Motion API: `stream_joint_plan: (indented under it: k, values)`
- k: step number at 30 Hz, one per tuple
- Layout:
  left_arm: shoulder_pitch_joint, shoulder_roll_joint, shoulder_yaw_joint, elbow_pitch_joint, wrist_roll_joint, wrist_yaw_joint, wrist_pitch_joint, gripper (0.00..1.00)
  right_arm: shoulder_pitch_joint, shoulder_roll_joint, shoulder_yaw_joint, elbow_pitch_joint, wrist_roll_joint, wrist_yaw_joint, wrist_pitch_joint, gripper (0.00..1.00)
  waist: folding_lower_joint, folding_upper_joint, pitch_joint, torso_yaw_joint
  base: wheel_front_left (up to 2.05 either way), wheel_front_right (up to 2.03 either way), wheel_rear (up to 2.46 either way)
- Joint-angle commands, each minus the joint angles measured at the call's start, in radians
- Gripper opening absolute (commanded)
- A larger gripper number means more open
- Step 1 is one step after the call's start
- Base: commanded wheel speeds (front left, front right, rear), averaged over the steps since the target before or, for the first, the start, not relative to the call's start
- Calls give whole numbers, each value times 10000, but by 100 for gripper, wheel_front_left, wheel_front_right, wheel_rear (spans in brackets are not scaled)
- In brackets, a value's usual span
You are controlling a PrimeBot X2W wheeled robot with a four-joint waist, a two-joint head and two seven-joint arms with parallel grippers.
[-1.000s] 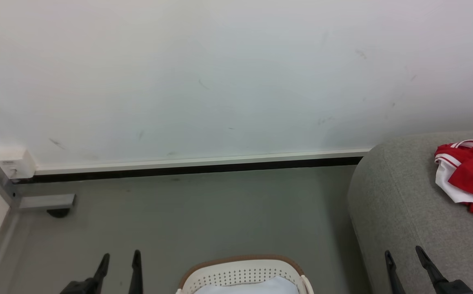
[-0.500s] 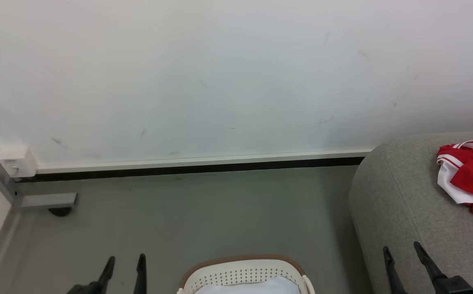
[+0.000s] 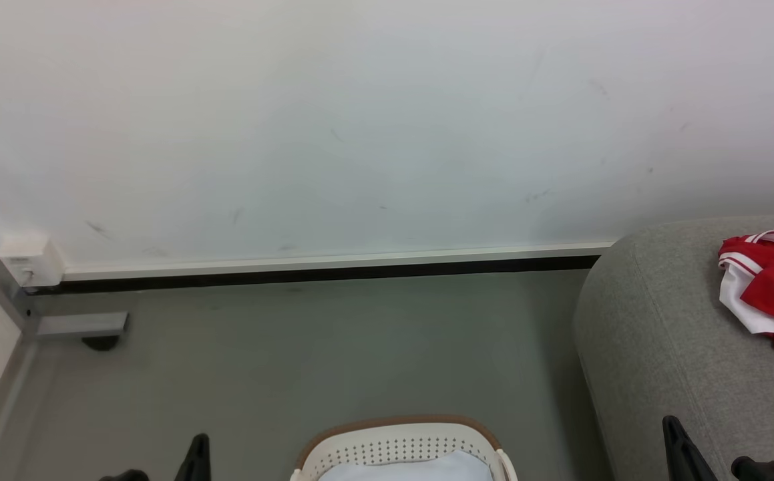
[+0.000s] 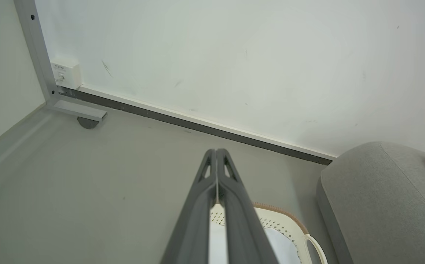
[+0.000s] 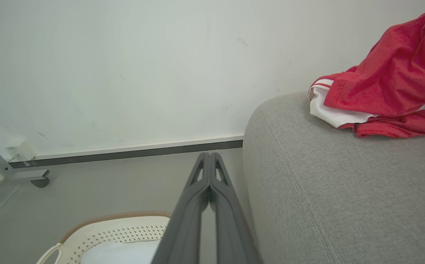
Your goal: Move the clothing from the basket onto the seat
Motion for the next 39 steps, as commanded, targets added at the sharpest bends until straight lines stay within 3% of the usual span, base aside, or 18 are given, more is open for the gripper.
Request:
stream_joint_plan:
  k: [1, 20, 39]
  values:
    - [-280, 14, 103, -201, -528, -62, 100, 0, -301, -81, -76, -219, 563, -2, 86, 0, 0, -1, 7, 8, 0, 0, 0]
    - [-452, -44, 462, -797, -3571, -55, 847, 0, -490, -108, -267, -573, 3952, -6, 825, 0, 0, -1, 93, 96, 0, 0, 0]
    - [-632, -93, 786, -1152, -5911, -94, 1466, 0, -693, -145, -454, -773, 6559, -9, 1432, 0, 0, -1, 173, 179, 0, 0, 0]
